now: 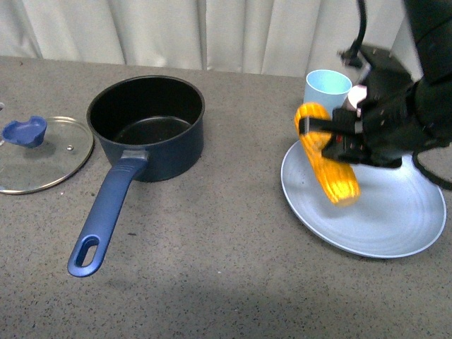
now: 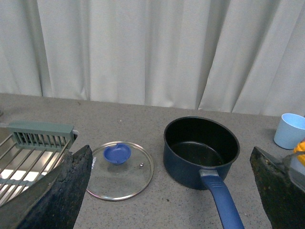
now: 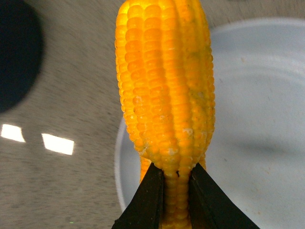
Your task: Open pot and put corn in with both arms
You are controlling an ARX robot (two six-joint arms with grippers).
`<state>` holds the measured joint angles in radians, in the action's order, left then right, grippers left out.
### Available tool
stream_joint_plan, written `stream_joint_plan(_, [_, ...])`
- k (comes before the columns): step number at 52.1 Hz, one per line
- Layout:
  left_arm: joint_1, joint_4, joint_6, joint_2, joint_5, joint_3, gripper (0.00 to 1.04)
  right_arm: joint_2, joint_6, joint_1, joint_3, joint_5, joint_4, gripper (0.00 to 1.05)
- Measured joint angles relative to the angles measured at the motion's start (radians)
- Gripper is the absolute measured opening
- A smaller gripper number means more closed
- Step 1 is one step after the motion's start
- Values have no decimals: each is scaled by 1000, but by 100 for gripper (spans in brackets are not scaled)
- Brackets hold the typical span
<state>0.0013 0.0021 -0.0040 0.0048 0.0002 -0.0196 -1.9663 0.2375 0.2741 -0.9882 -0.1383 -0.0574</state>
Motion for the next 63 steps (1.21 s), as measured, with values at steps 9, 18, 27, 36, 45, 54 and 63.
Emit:
stream_joint_plan(9, [0, 0, 0, 0, 0, 0, 98, 100, 65, 0, -70, -193, -5, 8])
stream_joint_plan(18, [0, 0, 0, 0, 0, 0, 98, 53, 172, 60, -224, -308, 3, 7])
stream_joint_plan(27, [0, 0, 0, 0, 0, 0, 98, -64, 250, 139, -388, -318, 34, 7])
stream_joint_plan(36, [0, 0, 0, 0, 0, 0, 98, -181, 287, 201, -535, -312, 80, 7])
stream_joint_plan(45, [0, 0, 0, 0, 0, 0, 98, -264, 311, 241, -643, -298, 127, 6])
stream_joint_plan(54, [0, 0, 0, 0, 0, 0, 98, -301, 333, 259, -687, -283, 130, 6])
stream_joint_plan(63, [0, 0, 0, 0, 0, 0, 98, -324, 335, 269, -716, -275, 146, 8])
